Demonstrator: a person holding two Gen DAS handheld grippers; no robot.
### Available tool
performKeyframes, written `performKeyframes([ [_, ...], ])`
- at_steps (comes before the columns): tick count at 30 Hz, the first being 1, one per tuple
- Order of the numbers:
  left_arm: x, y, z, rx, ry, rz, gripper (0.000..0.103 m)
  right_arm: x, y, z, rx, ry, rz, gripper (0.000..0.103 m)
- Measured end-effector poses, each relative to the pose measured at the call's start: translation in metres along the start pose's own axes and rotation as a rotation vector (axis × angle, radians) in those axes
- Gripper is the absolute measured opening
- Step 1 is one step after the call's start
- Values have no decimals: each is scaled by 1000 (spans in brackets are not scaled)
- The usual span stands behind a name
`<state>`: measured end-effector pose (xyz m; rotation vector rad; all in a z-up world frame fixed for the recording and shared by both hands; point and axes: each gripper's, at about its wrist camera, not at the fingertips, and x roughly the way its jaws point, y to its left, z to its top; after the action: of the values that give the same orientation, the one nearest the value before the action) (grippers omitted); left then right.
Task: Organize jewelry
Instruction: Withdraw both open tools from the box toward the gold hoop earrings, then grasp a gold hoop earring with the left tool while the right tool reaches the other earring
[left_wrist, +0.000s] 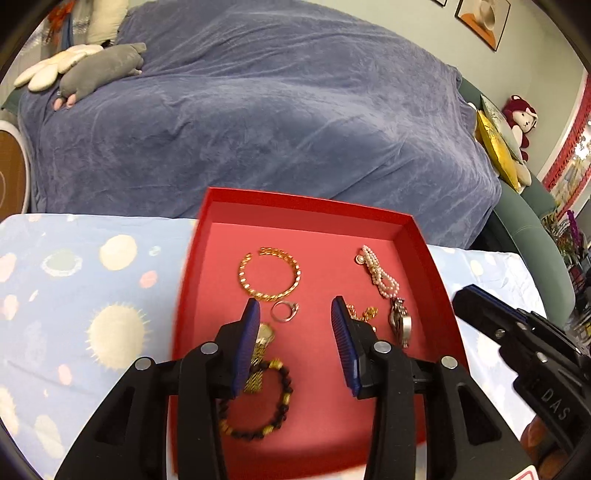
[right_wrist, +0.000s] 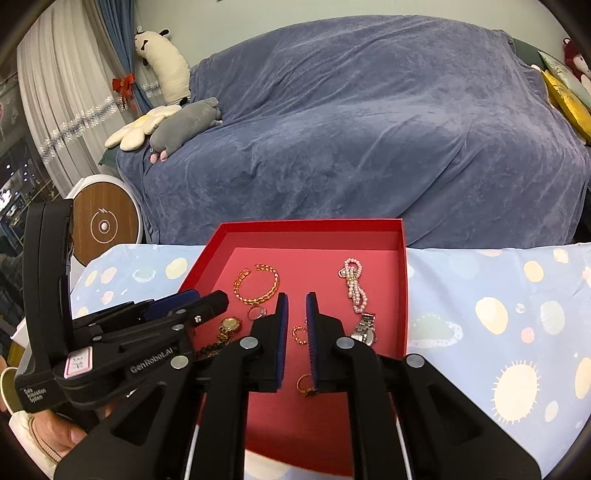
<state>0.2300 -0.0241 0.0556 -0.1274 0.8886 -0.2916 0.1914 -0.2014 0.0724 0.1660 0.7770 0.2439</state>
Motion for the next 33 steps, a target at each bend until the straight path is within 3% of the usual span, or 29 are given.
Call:
performKeyframes([
  [2,-22,1,-9,21,-24,17,39,-22,4,-9,-10,-16,-8,23],
  [4,-42,1,-22,39,-35,48,48,-42,7,-22,-14,-27,-11,30],
  [8,-76,3,-58,59,-40,85,49,-75,15,-55,-21,-19,-7,30],
  [10,-88,7,-78,52,-28,94,59,-86,19,-76,-15,-3,2,35],
  [12,-98,11,-97,34,-27,107,61,-92,23,-98,0,21,14,35],
  [15,-108,22,-125,-19,-16,128,66,-92,34,-130,6,81,28,35],
  [19,-110,36,-155,-81,17,132,66,-80,47,-164,4,154,37,36],
  [25,-109,38,-162,-33,4,176,67,-66,63,-182,-69,175,-8,35],
  [33,-107,34,-161,-21,3,168,67,-51,73,-195,-108,203,-44,34],
])
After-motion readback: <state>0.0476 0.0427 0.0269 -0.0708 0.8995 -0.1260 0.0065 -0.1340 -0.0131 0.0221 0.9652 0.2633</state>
